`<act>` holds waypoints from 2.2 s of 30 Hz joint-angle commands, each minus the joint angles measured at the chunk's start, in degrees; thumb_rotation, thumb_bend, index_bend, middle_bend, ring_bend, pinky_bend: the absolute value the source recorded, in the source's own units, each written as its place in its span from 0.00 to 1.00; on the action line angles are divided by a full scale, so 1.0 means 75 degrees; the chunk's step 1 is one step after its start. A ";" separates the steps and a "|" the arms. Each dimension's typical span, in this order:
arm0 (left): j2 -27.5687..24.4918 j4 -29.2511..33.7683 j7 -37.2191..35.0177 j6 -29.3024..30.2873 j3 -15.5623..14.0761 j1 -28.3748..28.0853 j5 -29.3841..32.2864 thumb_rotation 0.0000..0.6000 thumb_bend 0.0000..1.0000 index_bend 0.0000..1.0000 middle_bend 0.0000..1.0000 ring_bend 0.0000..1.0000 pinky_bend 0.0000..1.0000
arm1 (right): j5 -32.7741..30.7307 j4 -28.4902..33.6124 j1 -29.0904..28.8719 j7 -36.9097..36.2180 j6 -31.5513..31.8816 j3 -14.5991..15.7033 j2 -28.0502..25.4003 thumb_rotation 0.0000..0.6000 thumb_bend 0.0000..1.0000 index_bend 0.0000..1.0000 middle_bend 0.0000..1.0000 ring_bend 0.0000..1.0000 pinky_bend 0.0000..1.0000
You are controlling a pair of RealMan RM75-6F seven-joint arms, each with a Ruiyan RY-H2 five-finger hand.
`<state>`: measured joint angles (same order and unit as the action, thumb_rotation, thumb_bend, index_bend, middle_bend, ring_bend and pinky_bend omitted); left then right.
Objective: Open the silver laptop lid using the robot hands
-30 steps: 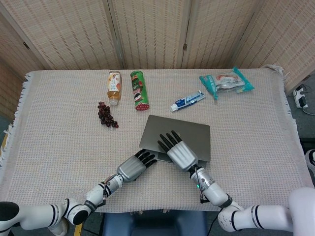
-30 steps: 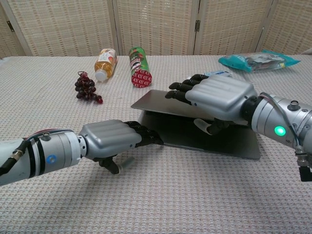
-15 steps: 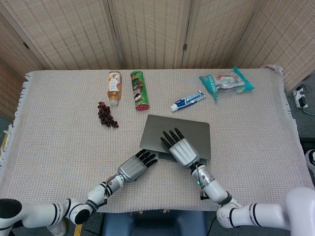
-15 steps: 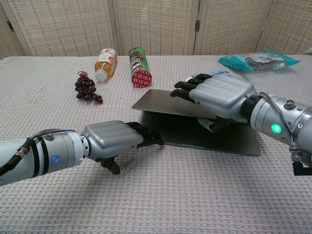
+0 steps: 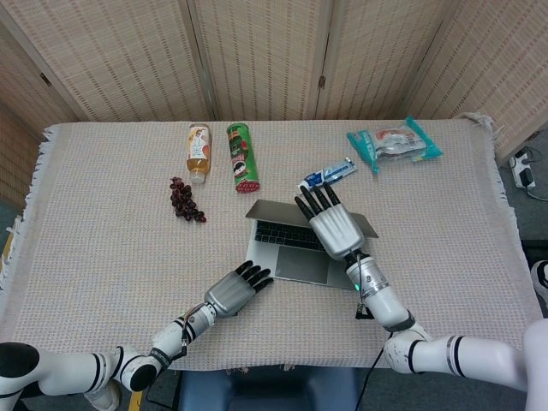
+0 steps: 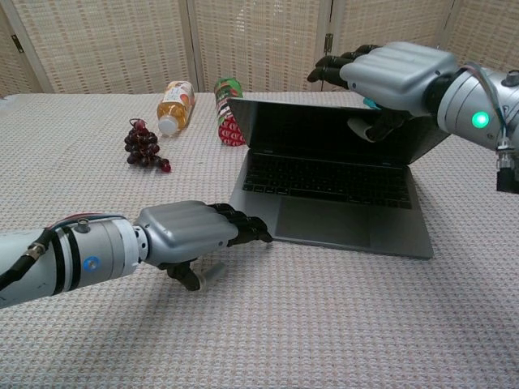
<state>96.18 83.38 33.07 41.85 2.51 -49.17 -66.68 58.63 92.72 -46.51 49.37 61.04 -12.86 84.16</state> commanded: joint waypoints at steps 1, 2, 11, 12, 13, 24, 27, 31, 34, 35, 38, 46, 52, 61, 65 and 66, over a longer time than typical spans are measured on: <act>-0.0012 0.0039 0.0023 0.0040 -0.0020 -0.0023 0.0037 1.00 0.71 0.06 0.13 0.00 0.00 | -0.0304 -0.0103 -0.0129 -0.0106 -0.0046 -0.0240 -0.0176 1.00 0.59 0.00 0.00 0.00 0.00; -0.0017 0.0057 0.0031 0.0053 -0.0025 -0.0032 0.0055 1.00 0.71 0.06 0.13 0.00 0.00 | -0.0400 -0.0162 -0.0166 -0.0142 -0.0074 -0.0307 -0.0211 1.00 0.59 0.00 0.00 0.00 0.00; -0.0040 0.0200 0.0107 0.0177 -0.0080 -0.0122 0.0179 1.00 0.70 0.06 0.13 0.00 0.00 | -0.1310 -0.0821 -0.0570 -0.0285 -0.0380 -0.0685 -0.0391 1.00 0.59 0.00 0.00 0.00 0.00; -0.0043 0.0211 0.0125 0.0183 -0.0092 -0.0137 0.0197 1.00 0.70 0.06 0.13 0.00 0.00 | -0.1403 -0.0911 -0.0620 -0.0289 -0.0403 -0.0706 -0.0392 1.00 0.59 0.00 0.00 0.00 0.00; -0.0044 0.0219 0.0142 0.0195 -0.0100 -0.0145 0.0213 1.00 0.70 0.06 0.13 0.00 0.00 | -0.1472 -0.0987 -0.0657 -0.0289 -0.0419 -0.0718 -0.0389 1.00 0.59 0.00 0.00 0.00 0.00; -0.0081 0.0293 0.0281 0.0275 -0.0197 -0.0238 0.0415 1.00 0.71 0.06 0.13 0.00 0.00 | -0.2589 -0.2226 -0.1189 -0.0221 -0.0793 -0.0892 -0.0257 1.00 0.59 0.00 0.00 0.00 0.00; -0.0094 0.0318 0.0362 0.0333 -0.0227 -0.0255 0.0443 1.00 0.71 0.06 0.13 0.00 0.00 | -0.2861 -0.2537 -0.1320 -0.0125 -0.0865 -0.0892 -0.0197 1.00 0.59 0.00 0.00 0.00 0.00; -0.0127 0.0394 0.0383 0.0381 -0.0240 -0.0272 0.0507 1.00 0.71 0.06 0.13 0.00 0.00 | -0.3187 -0.2837 -0.1462 -0.0080 -0.1002 -0.0878 -0.0147 1.00 0.59 0.00 0.00 0.00 0.00; -0.0175 0.0460 0.0376 0.0444 -0.0242 -0.0278 0.0499 1.00 0.70 0.06 0.13 0.00 0.00 | -0.3001 -0.2704 -0.1445 -0.0323 -0.1019 -0.0854 -0.0262 1.00 0.59 0.00 0.00 0.00 0.00; -0.0196 0.0493 0.0360 0.0471 -0.0234 -0.0276 0.0486 1.00 0.70 0.06 0.13 0.00 0.00 | -0.2902 -0.2600 -0.1416 -0.0433 -0.1006 -0.0850 -0.0329 1.00 0.59 0.00 0.00 0.00 0.00; -0.0300 0.0660 0.0223 0.0603 -0.0179 -0.0244 0.0402 1.00 0.70 0.06 0.13 0.00 0.00 | -0.2475 -0.2054 -0.1249 -0.0921 -0.0926 -0.0864 -0.0663 1.00 0.59 0.00 0.00 0.00 0.00; -0.1044 0.1319 -0.0773 0.1488 -0.0042 0.0313 -0.0060 1.00 0.70 0.06 0.13 0.00 0.00 | -0.1021 0.0115 -0.0263 -0.2315 -0.0337 -0.0667 -0.2098 1.00 0.59 0.00 0.00 0.00 0.00; -0.1925 0.1439 -0.1983 0.2650 -0.0067 0.1186 -0.0605 1.00 0.70 0.07 0.13 0.00 0.00 | 0.0193 0.1339 0.0831 -0.3179 0.0340 -0.0057 -0.3112 1.00 0.59 0.00 0.00 0.00 0.00; -0.3295 0.1683 -0.3181 0.4000 -0.0100 0.2469 -0.0673 1.00 0.70 0.07 0.13 0.00 0.00 | 0.2460 0.1360 0.2613 -0.5043 0.1748 0.1130 -0.3622 1.00 0.59 0.00 0.01 0.08 0.00; -0.3626 0.1624 -0.3590 0.4729 -0.0196 0.3142 -0.0768 1.00 0.70 0.08 0.12 0.00 0.00 | 0.3083 0.0961 0.3309 -0.5623 0.2417 0.1555 -0.3480 1.00 0.59 0.00 0.01 0.08 0.00; -0.3691 0.1612 -0.3678 0.4976 -0.0261 0.3371 -0.0831 1.00 0.70 0.08 0.12 0.00 0.00 | 0.3204 0.0811 0.3510 -0.5716 0.2605 0.1664 -0.3393 1.00 0.59 0.00 0.00 0.08 0.00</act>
<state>69.92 95.58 7.35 76.04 1.33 -26.75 -72.13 80.14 100.99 -23.16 8.58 77.70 -2.66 58.01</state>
